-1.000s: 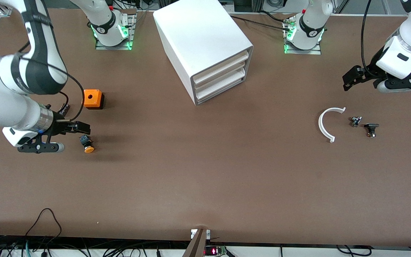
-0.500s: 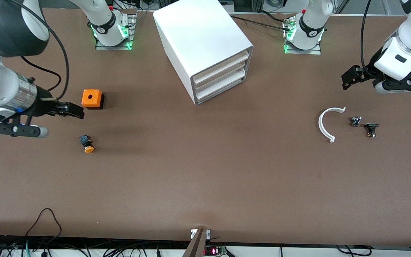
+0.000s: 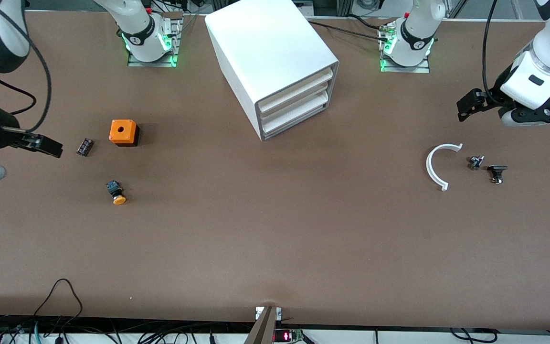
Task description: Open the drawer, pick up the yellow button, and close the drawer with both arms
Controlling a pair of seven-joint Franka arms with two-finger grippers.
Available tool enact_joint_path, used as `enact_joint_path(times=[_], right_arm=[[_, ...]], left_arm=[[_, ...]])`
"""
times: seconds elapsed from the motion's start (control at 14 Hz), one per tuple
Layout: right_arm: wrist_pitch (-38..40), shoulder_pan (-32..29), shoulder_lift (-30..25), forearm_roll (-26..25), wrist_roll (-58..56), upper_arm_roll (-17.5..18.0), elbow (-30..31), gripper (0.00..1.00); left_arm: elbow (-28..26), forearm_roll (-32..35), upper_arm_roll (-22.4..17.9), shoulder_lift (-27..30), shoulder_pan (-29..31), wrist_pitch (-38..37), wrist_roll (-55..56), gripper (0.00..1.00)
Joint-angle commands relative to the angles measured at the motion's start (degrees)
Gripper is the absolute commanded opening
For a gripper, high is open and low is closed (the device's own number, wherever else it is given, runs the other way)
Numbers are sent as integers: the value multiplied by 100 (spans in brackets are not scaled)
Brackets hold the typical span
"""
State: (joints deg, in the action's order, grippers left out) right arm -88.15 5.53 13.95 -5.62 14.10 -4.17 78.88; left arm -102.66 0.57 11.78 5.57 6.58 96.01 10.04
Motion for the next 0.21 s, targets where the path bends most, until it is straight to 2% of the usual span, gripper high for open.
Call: enact_joint_path(times=[0.0, 0.14], right_arm=[[-386, -429, -770, -63, -196, 259, 1119, 100], [-422, -561, -806, 51, -494, 233, 1191, 100]], left_arm=[[220, 110, 0, -109, -25, -162, -37, 100], [238, 92, 0, -118, -25, -162, -98, 100]])
